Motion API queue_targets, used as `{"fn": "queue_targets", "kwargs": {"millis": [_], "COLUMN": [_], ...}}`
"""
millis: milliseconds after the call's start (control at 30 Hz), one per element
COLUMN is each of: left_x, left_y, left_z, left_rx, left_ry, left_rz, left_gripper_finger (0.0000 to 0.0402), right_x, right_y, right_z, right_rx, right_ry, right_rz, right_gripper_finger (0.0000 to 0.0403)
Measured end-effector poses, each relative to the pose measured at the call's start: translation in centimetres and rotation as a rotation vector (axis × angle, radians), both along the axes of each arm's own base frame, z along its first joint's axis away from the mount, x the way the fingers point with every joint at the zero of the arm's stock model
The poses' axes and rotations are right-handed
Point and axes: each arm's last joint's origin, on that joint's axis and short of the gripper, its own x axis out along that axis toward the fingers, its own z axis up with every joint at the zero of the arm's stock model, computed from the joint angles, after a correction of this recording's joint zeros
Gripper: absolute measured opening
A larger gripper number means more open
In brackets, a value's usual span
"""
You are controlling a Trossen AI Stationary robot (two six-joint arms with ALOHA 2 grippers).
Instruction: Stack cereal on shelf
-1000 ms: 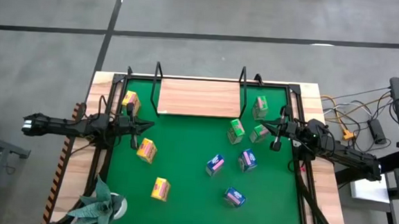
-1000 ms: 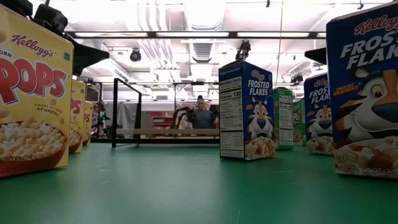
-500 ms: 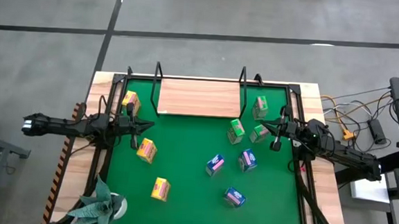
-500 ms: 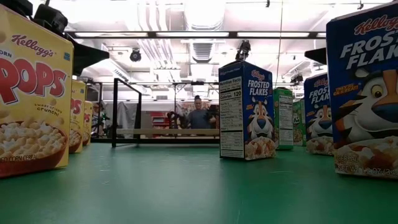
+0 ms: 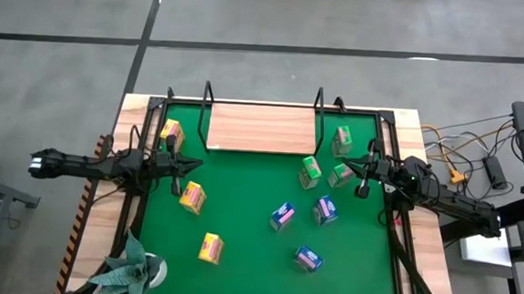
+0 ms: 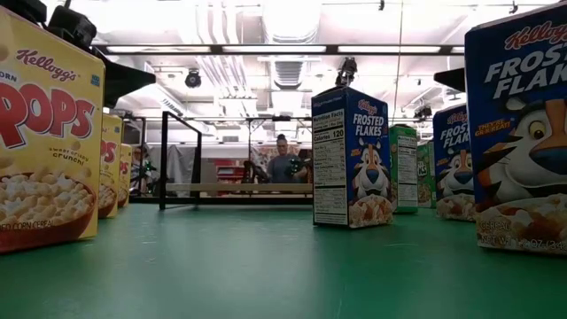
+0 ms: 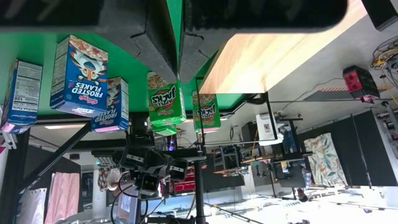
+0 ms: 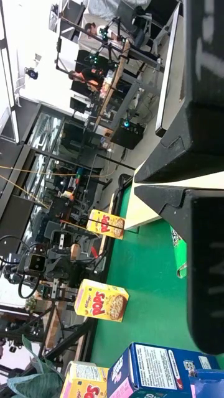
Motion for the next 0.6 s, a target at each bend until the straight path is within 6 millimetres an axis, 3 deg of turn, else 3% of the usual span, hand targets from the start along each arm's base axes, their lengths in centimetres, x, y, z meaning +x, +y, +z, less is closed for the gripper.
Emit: {"fn": "queue_targets", "kwargs": {"millis": [200,367,600], "left_x": [-0.1,-0.2,-0.5], "left_y": [0.0,0.0,0.0], "left_z": [0.6,1.3,2.5], "left_rx": [-0.154,-0.365,-0.385], "left_ry": [-0.096,-0.220,-0.356], "left_rz": [-0.013,-0.046,-0.074], "left_gripper_finger": [0.0000,0.0000,0.0000], "right_x": [0.0,0.0,-0.1], "right_y": [0.0,0.0,0.0], "right_z": [0.0,0.0,0.7], "right_rx": [0.073,0.354,0.450], "right_ry": [-0.016,-0.082,-0.167], "right_rz": [0.007,0.035,0.062], "right_gripper_finger": [0.0009,0.0009,0.0009]}}
